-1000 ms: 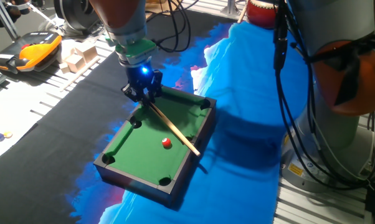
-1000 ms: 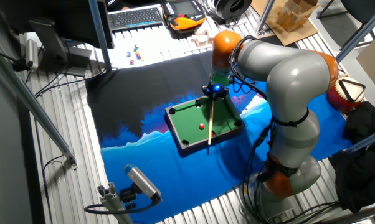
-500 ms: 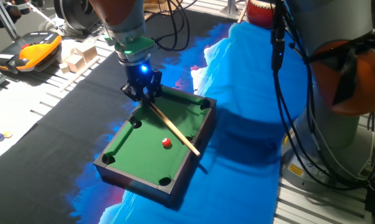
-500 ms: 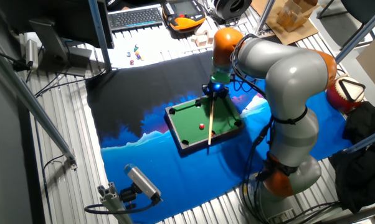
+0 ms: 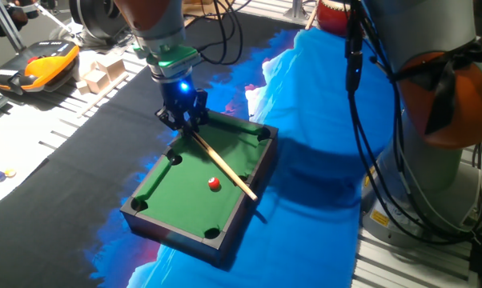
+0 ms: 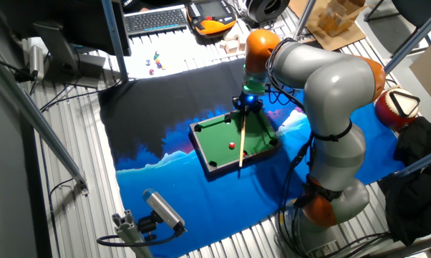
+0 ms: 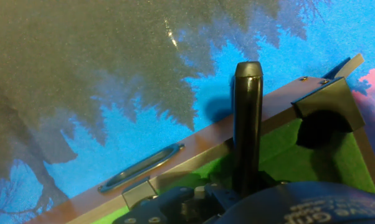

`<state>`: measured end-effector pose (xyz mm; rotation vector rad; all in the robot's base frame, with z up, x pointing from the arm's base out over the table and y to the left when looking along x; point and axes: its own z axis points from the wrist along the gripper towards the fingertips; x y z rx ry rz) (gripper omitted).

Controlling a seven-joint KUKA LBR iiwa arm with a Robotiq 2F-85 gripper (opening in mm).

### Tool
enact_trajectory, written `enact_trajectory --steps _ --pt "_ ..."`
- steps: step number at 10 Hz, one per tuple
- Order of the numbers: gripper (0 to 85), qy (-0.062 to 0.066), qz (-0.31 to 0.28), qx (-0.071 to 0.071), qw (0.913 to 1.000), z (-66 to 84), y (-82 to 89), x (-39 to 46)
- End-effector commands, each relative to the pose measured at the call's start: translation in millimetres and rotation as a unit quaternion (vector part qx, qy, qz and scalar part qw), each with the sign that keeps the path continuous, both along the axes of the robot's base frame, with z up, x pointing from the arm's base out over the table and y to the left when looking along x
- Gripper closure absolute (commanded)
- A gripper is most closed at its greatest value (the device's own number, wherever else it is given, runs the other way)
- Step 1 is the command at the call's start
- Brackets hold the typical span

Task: Hit the pool ball

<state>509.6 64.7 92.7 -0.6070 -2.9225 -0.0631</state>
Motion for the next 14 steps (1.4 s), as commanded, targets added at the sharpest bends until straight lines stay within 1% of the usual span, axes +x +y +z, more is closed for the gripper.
enact_trajectory --steps 1,2,4,6,8,9,10,11,12,14 --pt "51.0 0.000 0.001 0.000 1.0000 -0.1 -0.1 -0.1" --pt "51.0 0.002 0.007 -0.003 1.0000 -0.2 -0.4 0.0" --pt "85.0 0.004 0.026 -0.001 0.9996 -1.4 -3.4 0.6" --pt "85.0 0.004 0.022 0.006 0.9997 -0.9 -6.0 1.1" --pt "85.0 0.010 0.014 0.011 0.9998 7.8 -11.6 4.7" --pt "85.0 0.011 0.017 0.011 0.9997 13.8 -15.9 8.4" --pt "85.0 0.009 0.018 -0.007 0.9998 20.9 -20.9 11.8" --pt "85.0 0.007 0.013 -0.020 0.9997 28.0 -26.4 14.4" --pt "85.0 0.017 -0.009 -0.023 0.9995 35.1 -31.8 16.8" --pt "85.0 0.008 -0.064 -0.020 0.9977 47.0 -44.6 21.2"
